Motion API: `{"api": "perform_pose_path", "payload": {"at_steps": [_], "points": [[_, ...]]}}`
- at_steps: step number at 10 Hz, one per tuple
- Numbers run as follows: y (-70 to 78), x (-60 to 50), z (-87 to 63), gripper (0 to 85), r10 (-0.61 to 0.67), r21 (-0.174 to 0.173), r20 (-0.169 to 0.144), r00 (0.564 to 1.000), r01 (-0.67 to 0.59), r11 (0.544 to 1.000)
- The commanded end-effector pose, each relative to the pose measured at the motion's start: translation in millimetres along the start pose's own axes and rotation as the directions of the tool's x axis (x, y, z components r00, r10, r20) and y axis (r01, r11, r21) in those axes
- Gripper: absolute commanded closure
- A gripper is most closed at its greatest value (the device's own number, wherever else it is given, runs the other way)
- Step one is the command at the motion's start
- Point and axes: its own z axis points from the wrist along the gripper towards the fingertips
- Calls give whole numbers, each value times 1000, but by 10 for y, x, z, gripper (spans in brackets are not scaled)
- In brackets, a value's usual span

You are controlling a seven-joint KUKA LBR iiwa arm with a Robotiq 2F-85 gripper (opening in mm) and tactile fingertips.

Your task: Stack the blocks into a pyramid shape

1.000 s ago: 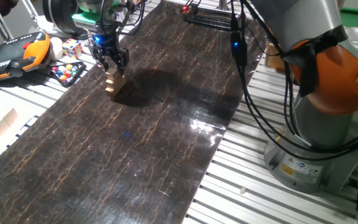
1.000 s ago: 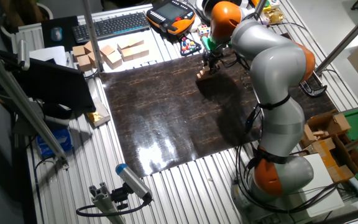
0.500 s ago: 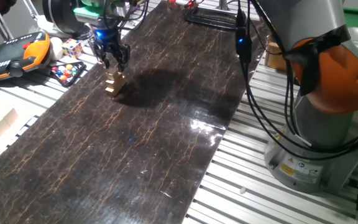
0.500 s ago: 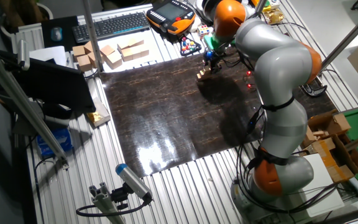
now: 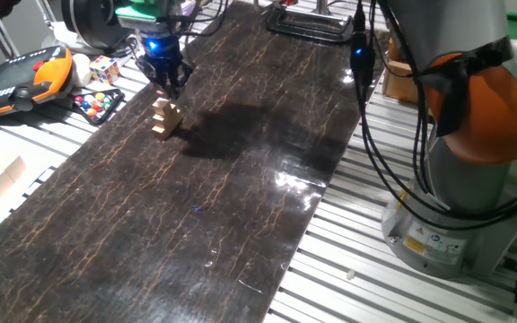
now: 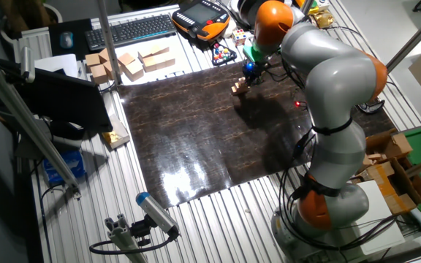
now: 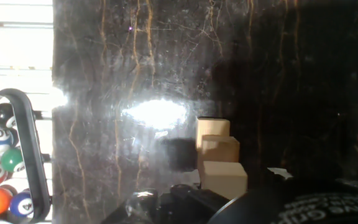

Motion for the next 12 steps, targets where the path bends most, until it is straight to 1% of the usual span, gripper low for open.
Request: {"api": "perform_pose_path", "payload": {"at_steps": [1,2,3,4,5,6,7,8,9,10,12], "points": [[-53,10,-29,840,-55,4,-5,998,55,998],[-111,26,-68,840,-108,-1,-11,994,108,994],[-152,45,-101,840,-167,-1,-10,986,167,986],[-193,71,-133,840,-232,0,-16,973,232,973],[-236,72,-153,840,-295,2,-36,955,295,955],[-291,74,-179,843,-349,-7,-50,936,349,937],[-319,106,-197,843,-380,-10,-52,924,380,925],[-334,160,-214,843,-411,-7,-50,910,411,912],[-345,194,-223,843,-443,-6,-36,896,443,896],[-351,207,-228,843,-484,-8,-29,875,484,875],[-367,233,-245,843,-541,-21,-26,841,540,841]]}}
